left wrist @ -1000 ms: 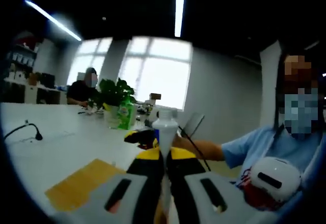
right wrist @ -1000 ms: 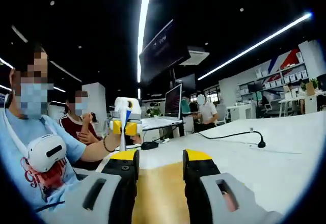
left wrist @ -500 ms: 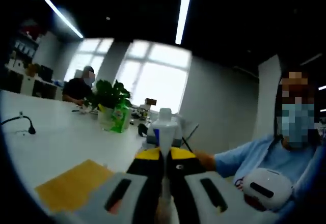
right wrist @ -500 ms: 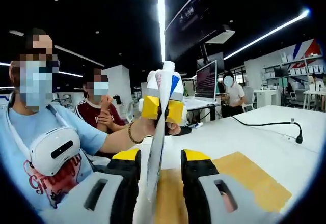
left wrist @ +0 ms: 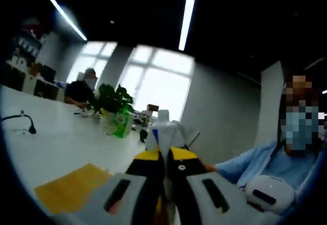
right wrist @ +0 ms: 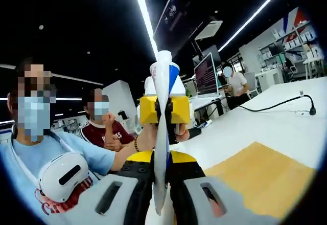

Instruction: Pick up the toothpaste unscrew the cap squeeze it onto the small board screw the cap back on and return it to the table

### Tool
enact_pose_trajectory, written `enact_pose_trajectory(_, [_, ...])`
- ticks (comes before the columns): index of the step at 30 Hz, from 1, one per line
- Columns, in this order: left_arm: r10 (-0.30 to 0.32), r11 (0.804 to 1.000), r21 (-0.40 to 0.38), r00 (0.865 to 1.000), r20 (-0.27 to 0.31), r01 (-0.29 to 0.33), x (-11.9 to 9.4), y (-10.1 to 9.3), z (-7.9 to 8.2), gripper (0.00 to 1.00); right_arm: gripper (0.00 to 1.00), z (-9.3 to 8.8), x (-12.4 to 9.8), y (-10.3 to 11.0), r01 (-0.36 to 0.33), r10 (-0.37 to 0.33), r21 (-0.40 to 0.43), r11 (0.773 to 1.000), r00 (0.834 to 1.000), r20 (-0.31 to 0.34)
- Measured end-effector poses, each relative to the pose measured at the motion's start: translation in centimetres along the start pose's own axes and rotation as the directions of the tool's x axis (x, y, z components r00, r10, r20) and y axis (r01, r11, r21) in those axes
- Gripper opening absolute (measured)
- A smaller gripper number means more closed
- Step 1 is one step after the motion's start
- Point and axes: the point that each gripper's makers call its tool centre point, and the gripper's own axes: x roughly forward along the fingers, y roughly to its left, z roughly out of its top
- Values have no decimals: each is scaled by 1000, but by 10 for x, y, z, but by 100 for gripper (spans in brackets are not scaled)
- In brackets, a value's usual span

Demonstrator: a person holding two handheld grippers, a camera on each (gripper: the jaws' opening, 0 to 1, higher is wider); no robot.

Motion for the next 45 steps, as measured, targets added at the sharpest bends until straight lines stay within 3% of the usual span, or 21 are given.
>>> enact_pose_trajectory(1, [24,999,45,999,32,-25,-3,4,5,5,8,4,-2,0,5,-5,49,999,1000,20])
enact_pose_trajectory(5, [75,995,66,997,11,-76,-18,7,4,5,8,13,-11,1,-13,4,146,989,998,63])
enact_pose_trajectory(8, [156,970,194,988,-18,-149,-32,12,3,5,8,13,-17,-5,31,-45,211,977,997,63])
enact_pose_trajectory(12, [192,880,446,981,-26,-160,-32,6,1,5,8,17,-22,-11,25,-43,287,958,998,56])
enact_pose_trajectory(16, [229,802,580,970,-80,-142,-28,1,-9,17,8,8,-17,-2,-2,-17,336,942,998,53])
enact_pose_trajectory(19, [300,792,588,944,-140,-164,-36,13,-15,19,8,-1,-15,-2,18,-31,396,918,999,28])
enact_pose_trajectory(21, [334,798,573,928,-165,-185,-40,21,-17,28,8,-7,-15,-6,48,-58,462,886,998,8])
enact_pose_trajectory(23, [356,819,536,913,-199,-203,-43,28,-20,45,8,-11,-15,-7,49,-58,488,871,998,5])
enact_pose_trajectory(26, [326,870,453,918,-227,-196,-41,30,-28,73,8,-13,-17,-10,59,-66,480,875,998,-2])
enact_pose_trajectory(28, [350,853,480,906,-238,-203,-43,37,-32,93,8,-15,-18,-10,57,-69,500,864,998,5])
enact_pose_trajectory(30, [421,771,616,856,-300,-163,-51,48,-43,99,8,-15,-19,-10,43,-61,538,842,998,16])
enact_pose_trajectory(33, [522,710,679,787,-329,-187,-57,59,-52,100,8,-14,-23,-14,43,-65,563,825,998,19])
enact_pose_trajectory(34, [554,689,690,775,-304,-223,-57,62,-50,100,8,-13,-24,-15,45,-66,566,823,998,18])
enact_pose_trajectory(35, [570,676,700,767,-296,-232,-57,63,-49,100,8,-13,-24,-15,46,-69,570,820,997,18])
enact_pose_trajectory(39, [560,671,711,773,-299,-211,-54,58,-48,100,8,-17,-19,-8,31,-60,588,808,998,29])
enact_pose_trajectory(40, [546,667,725,774,-321,-170,-53,54,-51,100,8,-22,-12,0,30,-59,594,804,998,29])
enact_pose_trajectory(41, [539,624,775,775,-330,-104,-52,50,-52,100,8,-24,-10,2,32,-57,595,803,998,23])
enact_pose_trajectory(42, [554,546,837,767,-324,-41,-51,48,-52,100,8,-27,-9,4,36,-52,590,807,999,9])
enact_pose_trajectory(43, [580,456,890,749,-320,28,-51,47,-54,100,8,-29,-8,6,38,-50,587,808,999,4])
enact_pose_trajectory(44, [615,379,921,719,-324,91,-52,48,-56,100,8,-31,-8,7,35,-45,593,804,999,3])
enact_pose_trajectory(45, [638,328,937,704,-311,117,-50,50,-57,100,8,-30,-7,12,8,-27,621,783,999,20])
